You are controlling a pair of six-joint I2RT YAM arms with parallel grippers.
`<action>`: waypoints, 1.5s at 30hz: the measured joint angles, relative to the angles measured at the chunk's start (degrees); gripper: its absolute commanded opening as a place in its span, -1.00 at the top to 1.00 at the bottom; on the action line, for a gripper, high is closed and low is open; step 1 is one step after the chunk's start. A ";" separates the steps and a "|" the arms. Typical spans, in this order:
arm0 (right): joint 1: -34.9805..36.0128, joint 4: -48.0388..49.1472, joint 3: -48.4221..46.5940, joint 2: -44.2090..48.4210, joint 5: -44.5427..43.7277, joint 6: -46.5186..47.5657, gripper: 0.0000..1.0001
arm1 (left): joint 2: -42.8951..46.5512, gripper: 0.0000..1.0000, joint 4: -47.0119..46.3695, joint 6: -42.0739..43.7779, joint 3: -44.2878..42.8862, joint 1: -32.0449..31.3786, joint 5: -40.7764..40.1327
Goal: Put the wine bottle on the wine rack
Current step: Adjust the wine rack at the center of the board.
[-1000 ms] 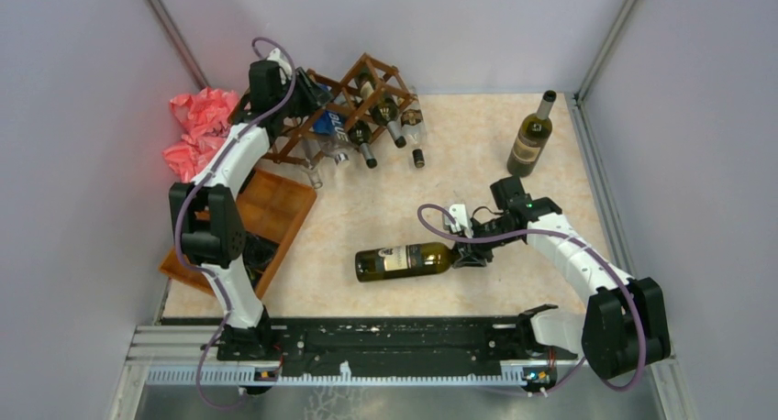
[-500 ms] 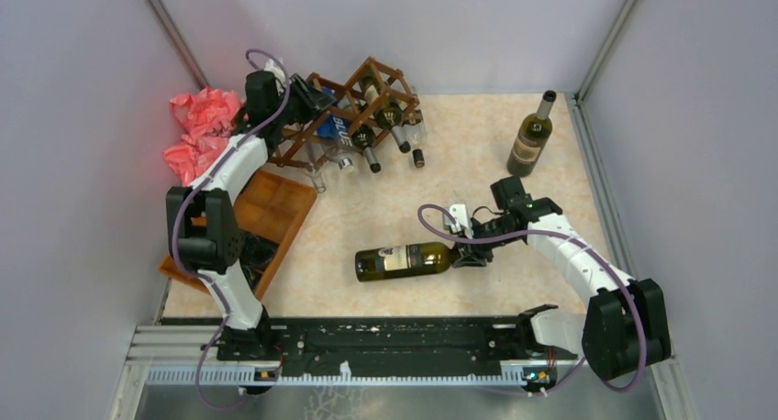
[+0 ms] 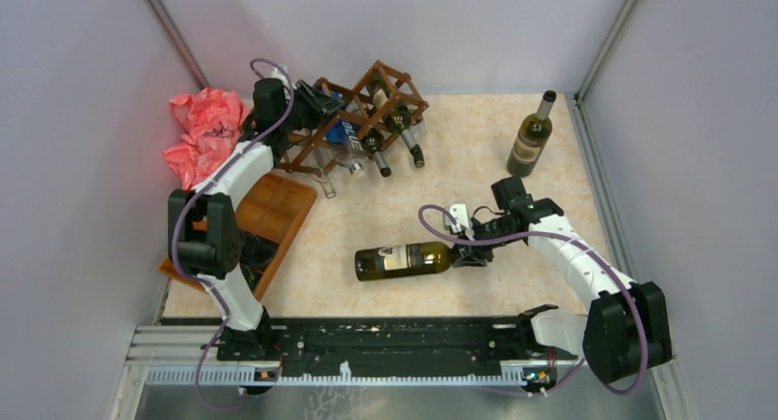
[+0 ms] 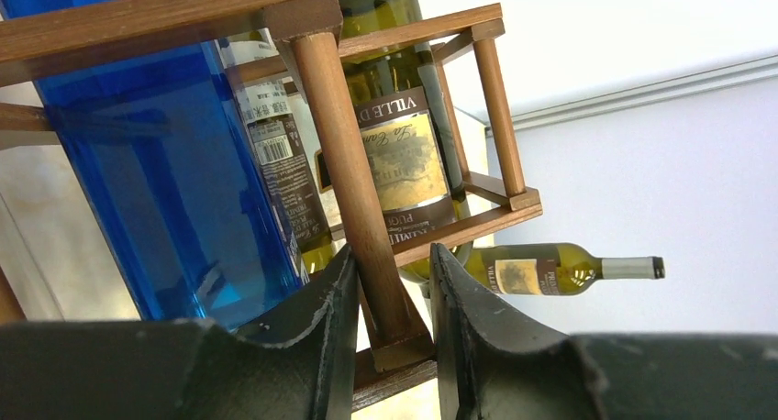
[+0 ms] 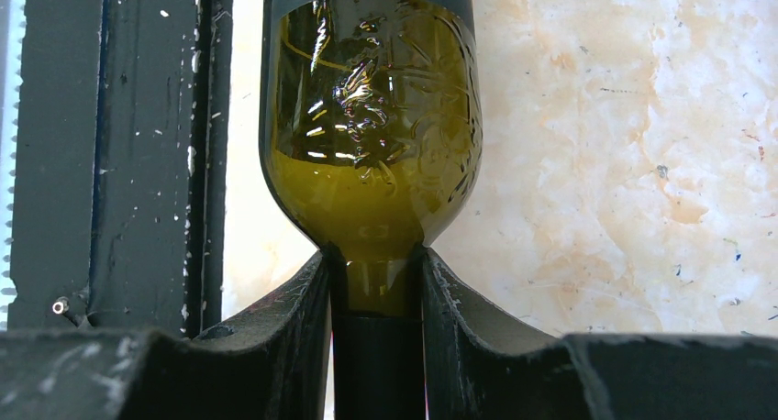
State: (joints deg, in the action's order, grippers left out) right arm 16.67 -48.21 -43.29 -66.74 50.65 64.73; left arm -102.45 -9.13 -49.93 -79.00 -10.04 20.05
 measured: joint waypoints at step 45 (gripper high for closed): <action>-0.28 -3.69 -4.07 0.37 1.27 -1.49 1.00 | 23.61 -0.97 1.14 16.55 10.23 -3.06 -5.11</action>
State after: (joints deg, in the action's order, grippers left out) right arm 16.38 -51.90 -47.35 -66.37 51.92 63.24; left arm -78.85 -7.99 -33.39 -68.77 -13.10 14.94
